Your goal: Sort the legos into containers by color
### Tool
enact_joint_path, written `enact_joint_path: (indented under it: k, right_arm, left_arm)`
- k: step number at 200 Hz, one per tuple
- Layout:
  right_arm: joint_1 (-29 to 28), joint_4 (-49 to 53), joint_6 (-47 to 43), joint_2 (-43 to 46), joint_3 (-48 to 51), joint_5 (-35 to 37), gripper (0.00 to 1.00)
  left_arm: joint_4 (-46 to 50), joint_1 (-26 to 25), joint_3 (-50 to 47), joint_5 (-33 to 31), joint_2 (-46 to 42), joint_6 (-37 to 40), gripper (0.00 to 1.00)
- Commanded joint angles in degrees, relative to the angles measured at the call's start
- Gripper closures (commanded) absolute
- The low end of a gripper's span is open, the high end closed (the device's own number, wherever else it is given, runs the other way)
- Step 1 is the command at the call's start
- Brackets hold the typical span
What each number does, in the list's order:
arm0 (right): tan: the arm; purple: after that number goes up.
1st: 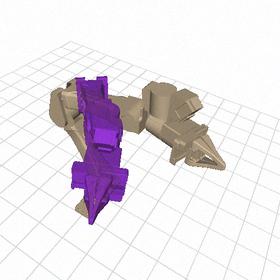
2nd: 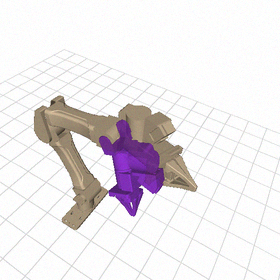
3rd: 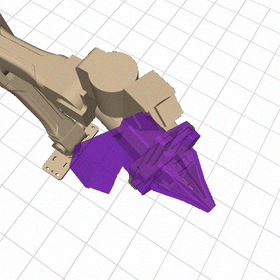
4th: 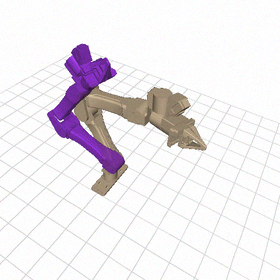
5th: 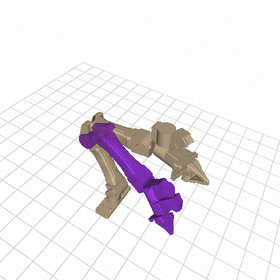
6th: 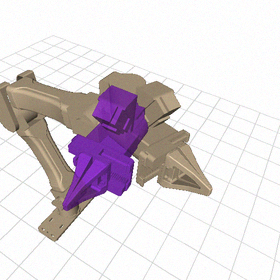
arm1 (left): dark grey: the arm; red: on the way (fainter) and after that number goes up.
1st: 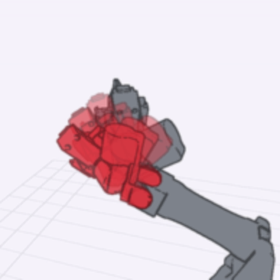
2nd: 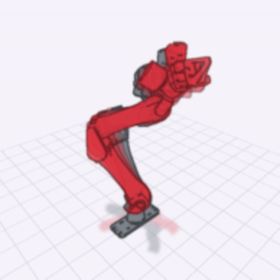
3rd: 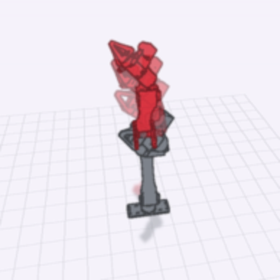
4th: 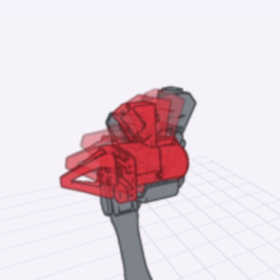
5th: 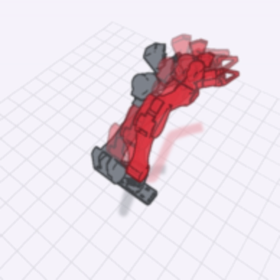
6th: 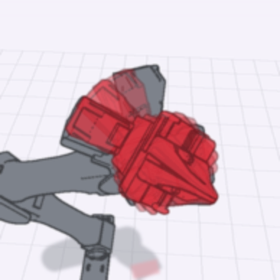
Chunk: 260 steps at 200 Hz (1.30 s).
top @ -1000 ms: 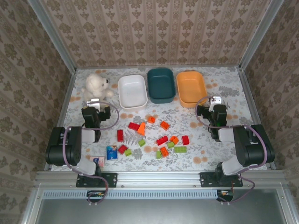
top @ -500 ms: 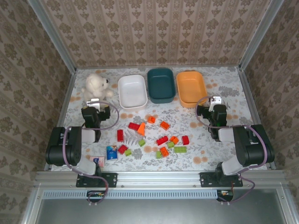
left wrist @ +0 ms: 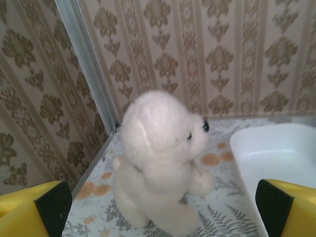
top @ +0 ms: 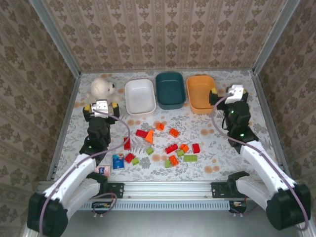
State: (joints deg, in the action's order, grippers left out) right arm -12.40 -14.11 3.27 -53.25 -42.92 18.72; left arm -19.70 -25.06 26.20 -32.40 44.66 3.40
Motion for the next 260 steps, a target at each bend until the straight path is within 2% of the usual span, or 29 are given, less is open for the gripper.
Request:
enact_joint_path:
  k: [1,9,15,19,24,29,37,47,62,79,92,100,103,121,141,160,185,232,260]
  right_arm:
    - [-0.2,40.0,21.7,2.0,-16.8,2.0,0.00]
    - [-0.3,44.6,23.1,1.3,-19.5,4.2,0.00]
    - [-0.1,48.2,27.3,1.2,-19.6,5.0,0.00]
    - [0.9,49.5,28.5,1.3,-19.6,2.6,0.00]
    - [2.3,49.4,27.7,1.5,-19.3,-3.7,0.00]
    - [3.1,48.9,26.4,1.6,-19.0,-9.2,0.00]
    - [2.7,50.3,24.9,1.0,-19.6,-13.6,0.00]
    - [-0.4,56.9,24.9,-1.7,-22.6,-11.7,0.00]
    - [-6.1,68.5,25.2,-7.9,-27.9,-8.5,0.00]
    - [-12.0,75.7,26.4,-13.6,-28.2,-10.0,0.03]
    - [-15.4,77.0,27.3,-16.3,-25.4,-13.8,0.07]
    - [-17.2,76.8,27.5,-17.5,-23.3,-16.0,0.12]
    - [-17.7,76.6,27.5,-17.9,-22.4,-16.6,0.13]
    - [-19.7,75.6,27.8,-20.3,-18.4,-18.6,0.13]
    - [-19.8,73.2,27.1,-23.0,-15.3,-19.2,0.13]
    - [-19.7,69.4,25.6,-25.9,-13.3,-20.1,0.15]
    - [-19.6,66.0,24.9,-32.3,-12.1,-21.7,0.22]
    - [-18.6,61.5,25.2,-35.8,-10.1,-22.4,0.28]
    - [-18.4,60.8,25.1,-38.3,-10.4,-21.6,0.39]
  left_arm:
    - [17.9,-3.2,7.2,-5.1,-5.5,-7.1,0.00]
    - [29.9,-2.7,12.1,-4.6,-6.7,-16.9,0.00]
    - [40.9,-2.4,15.5,-4.0,-7.1,-28.9,0.00]
    - [46.1,-2.1,17.3,-3.6,-7.3,-34.1,0.00]
    - [49.1,-1.7,18.2,-2.5,-7.5,-37.9,0.00]
    - [48.6,-1.5,17.7,0.1,-8.1,-38.5,0.00]
    - [45.0,1.6,15.9,8.2,-9.3,-37.6,0.00]
    - [42.1,3.8,14.0,16.6,-10.2,-39.6,0.00]
    - [43.0,4.7,14.2,23.9,-9.1,-42.4,0.00]
    - [46.8,3.5,16.8,31.8,-5.2,-41.2,0.00]
    - [50.0,1.0,18.2,35.6,-2.3,-40.1,0.00]
    - [51.5,-0.7,18.7,36.2,-1.1,-39.6,0.00]
    - [51.9,-2.7,18.7,36.4,-0.8,-39.4,0.00]
    - [52.4,-8.0,18.4,36.8,-0.2,-38.8,0.00]
    - [51.1,-11.4,17.0,36.8,-0.4,-39.8,0.00]
    - [48.6,-12.4,15.5,38.9,0.0,-40.5,0.00]
    - [47.1,-12.9,15.2,40.6,1.1,-40.2,0.00]
    - [46.8,-13.1,15.2,41.1,1.5,-40.9,0.00]
    - [46.2,-13.1,15.1,40.9,1.4,-41.6,0.00]
